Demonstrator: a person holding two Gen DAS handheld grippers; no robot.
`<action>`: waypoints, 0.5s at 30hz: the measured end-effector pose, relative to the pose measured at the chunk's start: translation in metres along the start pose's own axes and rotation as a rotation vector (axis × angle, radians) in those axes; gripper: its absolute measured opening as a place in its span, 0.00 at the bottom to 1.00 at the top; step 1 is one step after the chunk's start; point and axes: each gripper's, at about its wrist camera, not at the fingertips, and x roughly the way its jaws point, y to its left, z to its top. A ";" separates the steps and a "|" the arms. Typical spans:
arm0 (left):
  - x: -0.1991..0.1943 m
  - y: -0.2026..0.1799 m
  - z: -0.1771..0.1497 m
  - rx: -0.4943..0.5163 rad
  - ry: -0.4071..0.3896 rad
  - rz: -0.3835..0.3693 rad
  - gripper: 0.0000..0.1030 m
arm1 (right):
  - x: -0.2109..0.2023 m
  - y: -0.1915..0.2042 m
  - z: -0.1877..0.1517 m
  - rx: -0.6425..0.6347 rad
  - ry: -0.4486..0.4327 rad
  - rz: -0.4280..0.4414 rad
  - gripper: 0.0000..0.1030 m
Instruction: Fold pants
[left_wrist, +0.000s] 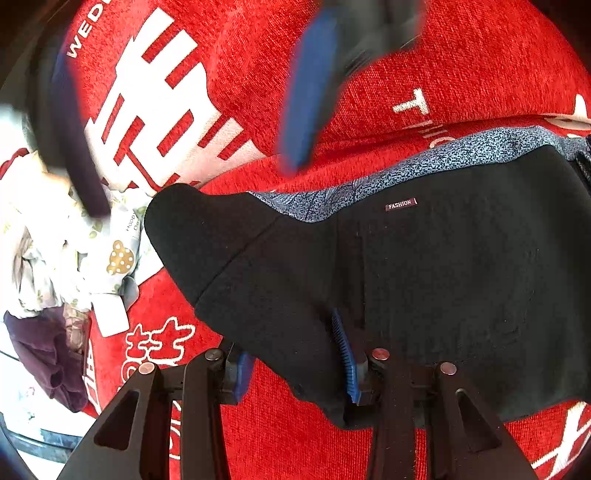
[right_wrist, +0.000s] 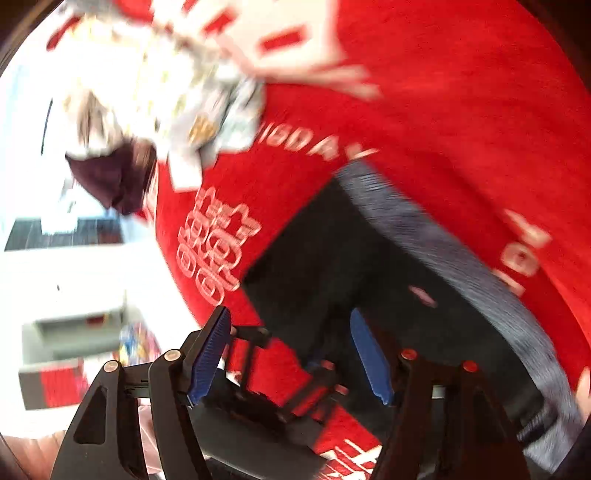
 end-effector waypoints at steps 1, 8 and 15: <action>0.000 0.001 -0.001 -0.001 -0.002 0.000 0.39 | 0.016 0.008 0.009 -0.018 0.054 -0.003 0.69; -0.006 -0.006 -0.002 0.023 -0.019 -0.006 0.40 | 0.063 0.015 0.020 -0.032 0.153 -0.074 0.29; -0.064 -0.011 0.009 0.079 -0.153 -0.037 0.40 | 0.006 0.008 -0.016 -0.071 -0.025 0.004 0.21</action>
